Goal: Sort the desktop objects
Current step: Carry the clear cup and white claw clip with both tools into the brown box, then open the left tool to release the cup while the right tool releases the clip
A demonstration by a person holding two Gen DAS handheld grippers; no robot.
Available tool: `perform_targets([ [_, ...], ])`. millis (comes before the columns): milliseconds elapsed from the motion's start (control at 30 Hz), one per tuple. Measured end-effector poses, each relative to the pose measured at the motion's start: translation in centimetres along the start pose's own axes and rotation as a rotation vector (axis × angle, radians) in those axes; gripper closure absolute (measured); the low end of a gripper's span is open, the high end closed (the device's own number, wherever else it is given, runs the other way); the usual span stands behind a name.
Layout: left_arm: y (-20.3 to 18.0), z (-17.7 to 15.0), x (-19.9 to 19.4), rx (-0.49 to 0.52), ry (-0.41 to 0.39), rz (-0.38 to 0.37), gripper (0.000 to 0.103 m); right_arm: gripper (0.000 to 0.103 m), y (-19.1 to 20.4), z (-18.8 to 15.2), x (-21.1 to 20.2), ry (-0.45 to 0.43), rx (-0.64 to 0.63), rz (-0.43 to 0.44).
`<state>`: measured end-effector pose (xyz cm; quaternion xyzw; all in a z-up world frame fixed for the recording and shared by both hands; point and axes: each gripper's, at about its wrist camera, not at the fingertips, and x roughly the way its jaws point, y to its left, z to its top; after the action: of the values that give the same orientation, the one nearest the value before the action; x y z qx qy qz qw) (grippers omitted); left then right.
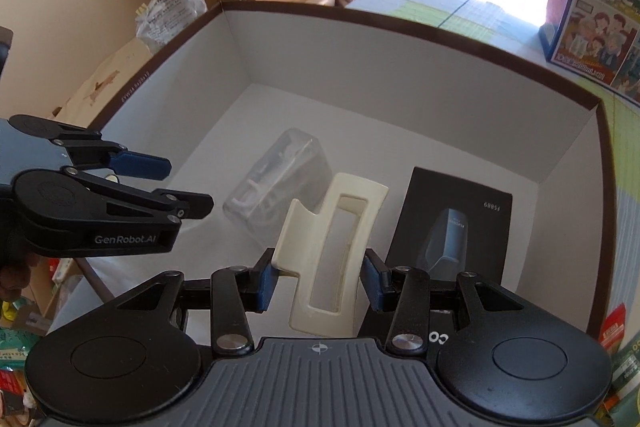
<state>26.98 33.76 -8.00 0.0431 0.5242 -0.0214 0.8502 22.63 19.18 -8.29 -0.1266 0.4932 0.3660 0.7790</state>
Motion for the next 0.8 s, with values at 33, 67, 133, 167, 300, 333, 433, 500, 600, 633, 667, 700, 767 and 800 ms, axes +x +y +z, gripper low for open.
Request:
perform_targets([
  [33,0.0,0.0,0.1,0.001,0.001,0.002,0.058,0.061,0.1,0.0,0.0,0.002,0.000,0.000],
  [67,0.1,0.0,0.1,0.001,0.002,0.000,0.058,0.061,0.1,0.0,0.1,0.005,0.000,-0.002],
  [133,0.2,0.0,-0.1,-0.005,-0.001,-0.009,0.057,0.061,0.1,0.0,0.2,0.009,0.000,-0.002],
  [167,0.3,0.0,-0.2,-0.007,-0.004,-0.015,0.056,0.061,0.2,0.1,0.3,0.011,-0.002,-0.001],
  [300,0.4,0.0,-0.7,-0.012,-0.017,-0.023,0.055,0.061,0.5,0.0,0.4,0.005,-0.022,0.006],
  [333,0.4,0.1,-0.8,-0.014,-0.020,-0.025,0.055,0.061,0.6,0.0,0.4,-0.003,-0.027,0.007],
  [433,0.5,0.1,-1.2,-0.023,-0.028,-0.032,0.053,0.041,0.7,-0.1,0.3,-0.026,-0.037,-0.003],
  [500,0.4,0.0,-1.6,-0.026,-0.035,-0.039,0.050,0.030,0.8,-0.3,-0.1,-0.045,-0.040,-0.007],
  [600,0.2,-0.1,-2.2,-0.022,-0.051,-0.036,0.042,0.017,0.8,-0.6,-0.7,-0.052,-0.040,-0.026],
  [633,0.1,-0.1,-2.4,-0.022,-0.057,-0.032,0.036,0.012,0.8,-0.8,-1.1,-0.060,-0.039,-0.031],
  [667,0.0,-0.2,-2.6,-0.022,-0.064,-0.031,0.034,0.009,0.8,-0.9,-1.5,-0.066,-0.038,-0.033],
  [700,0.0,-0.2,-2.8,-0.024,-0.068,-0.032,0.034,0.008,0.7,-1.1,-1.9,-0.068,-0.033,-0.035],
  [767,0.0,-0.4,-3.3,-0.030,-0.074,-0.038,0.031,0.002,0.6,-1.5,-2.6,-0.068,-0.019,-0.050],
  [800,0.0,-0.5,-3.5,-0.033,-0.077,-0.037,0.029,0.002,0.5,-1.7,-3.0,-0.074,-0.015,-0.053],
])
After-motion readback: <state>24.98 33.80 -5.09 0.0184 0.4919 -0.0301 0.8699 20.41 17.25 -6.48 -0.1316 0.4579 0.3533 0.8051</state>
